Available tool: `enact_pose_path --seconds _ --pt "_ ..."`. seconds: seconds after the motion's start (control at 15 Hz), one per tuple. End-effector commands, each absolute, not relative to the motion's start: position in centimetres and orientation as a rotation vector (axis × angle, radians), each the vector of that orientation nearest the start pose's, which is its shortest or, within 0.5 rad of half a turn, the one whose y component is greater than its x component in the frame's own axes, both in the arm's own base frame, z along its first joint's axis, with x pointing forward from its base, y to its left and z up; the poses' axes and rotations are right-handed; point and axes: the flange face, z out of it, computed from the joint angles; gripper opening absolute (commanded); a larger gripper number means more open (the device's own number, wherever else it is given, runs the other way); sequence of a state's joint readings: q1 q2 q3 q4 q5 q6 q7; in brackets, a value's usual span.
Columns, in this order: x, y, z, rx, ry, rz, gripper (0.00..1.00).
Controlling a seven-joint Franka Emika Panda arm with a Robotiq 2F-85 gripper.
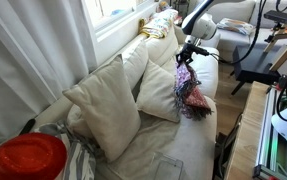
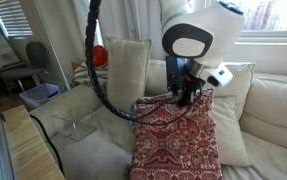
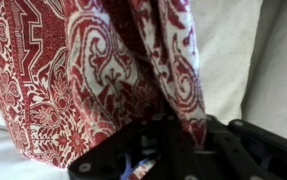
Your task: Lay the right pillow on the couch, the put the red cloth on top of it
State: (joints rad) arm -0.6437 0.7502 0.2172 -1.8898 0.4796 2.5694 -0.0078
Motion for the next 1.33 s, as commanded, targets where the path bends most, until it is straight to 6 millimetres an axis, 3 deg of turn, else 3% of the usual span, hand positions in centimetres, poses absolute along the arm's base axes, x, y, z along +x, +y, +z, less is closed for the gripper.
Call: enact_pose_path --seconds 0.0,0.33,0.6,0.73,1.0,1.27 --pt "56.3 -22.8 15.9 -2.456 1.078 -0.112 0.04" --pt "59.1 -18.8 21.2 -2.367 0.910 -0.291 0.04" --pt "61.7 -17.9 22.4 -2.229 0.841 -0.432 0.04" --pt "62.7 -18.0 21.3 -2.170 0.836 -0.500 0.04" --pt "63.8 -20.0 16.8 -2.164 0.845 -0.623 0.04" --pt "64.5 -20.8 11.3 -2.208 0.860 -0.577 0.04"
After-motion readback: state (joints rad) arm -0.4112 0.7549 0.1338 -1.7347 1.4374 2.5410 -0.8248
